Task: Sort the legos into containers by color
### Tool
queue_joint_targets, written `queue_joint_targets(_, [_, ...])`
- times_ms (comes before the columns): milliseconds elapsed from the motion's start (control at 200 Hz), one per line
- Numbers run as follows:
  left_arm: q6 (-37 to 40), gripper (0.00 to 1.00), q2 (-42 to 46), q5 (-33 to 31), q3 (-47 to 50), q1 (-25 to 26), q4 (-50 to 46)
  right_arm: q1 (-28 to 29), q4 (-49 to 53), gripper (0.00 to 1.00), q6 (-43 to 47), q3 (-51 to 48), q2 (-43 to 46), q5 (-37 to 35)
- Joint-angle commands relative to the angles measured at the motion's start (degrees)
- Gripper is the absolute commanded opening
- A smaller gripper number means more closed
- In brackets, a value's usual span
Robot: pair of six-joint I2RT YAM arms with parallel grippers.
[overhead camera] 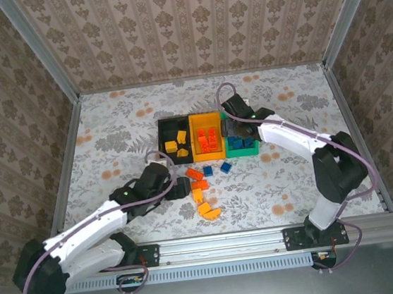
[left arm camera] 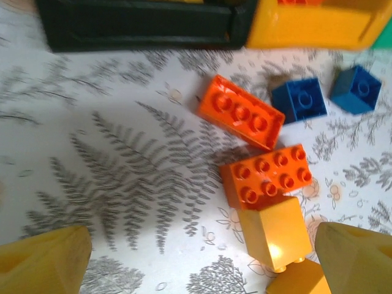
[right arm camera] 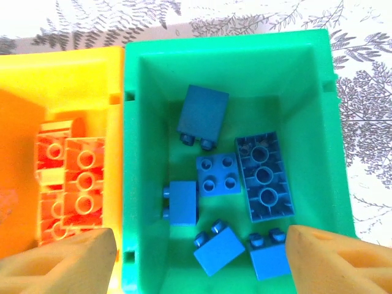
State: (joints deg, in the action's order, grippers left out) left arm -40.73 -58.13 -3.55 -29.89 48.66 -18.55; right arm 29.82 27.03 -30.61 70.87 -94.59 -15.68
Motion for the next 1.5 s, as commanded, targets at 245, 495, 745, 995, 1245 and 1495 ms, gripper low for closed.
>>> queue_joint_targets(245, [1.44, 0.89, -18.08, 0.94, -7.06, 7.62, 7.22, 0.85, -2.5, 0.75, -1.57, -8.46, 9.94, 1.89])
queue_joint_targets(495, [1.18, 0.63, -23.69, 2.5, -9.22, 9.13, 7.0, 0.85, -2.86, 0.76, -1.39, -10.18, 14.05, 1.71])
queue_joint_targets(745, [0.96, 0.5, -23.2, 2.06, -9.41, 10.7, 2.6, 0.59, -2.98, 0.76, -1.51, -10.53, 14.43, 1.53])
queue_joint_targets(995, [-0.39, 0.38, -15.68, -1.07, -7.64, 10.62, -0.85, 0.45, -2.9, 0.76, -1.99, -10.84, 16.7, 1.4])
queue_joint_targets(1245, [4.78, 0.35, -3.13, -2.16, -10.43, 1.05, -7.27, 0.5, -3.55, 0.76, -3.12, -13.14, 18.56, 2.0])
queue_joint_targets(1495, [12.93, 0.33, -10.9, 1.33, -21.29, -13.46, -3.22, 0.5, -3.56, 0.76, -4.11, -15.21, 19.22, 2.54])
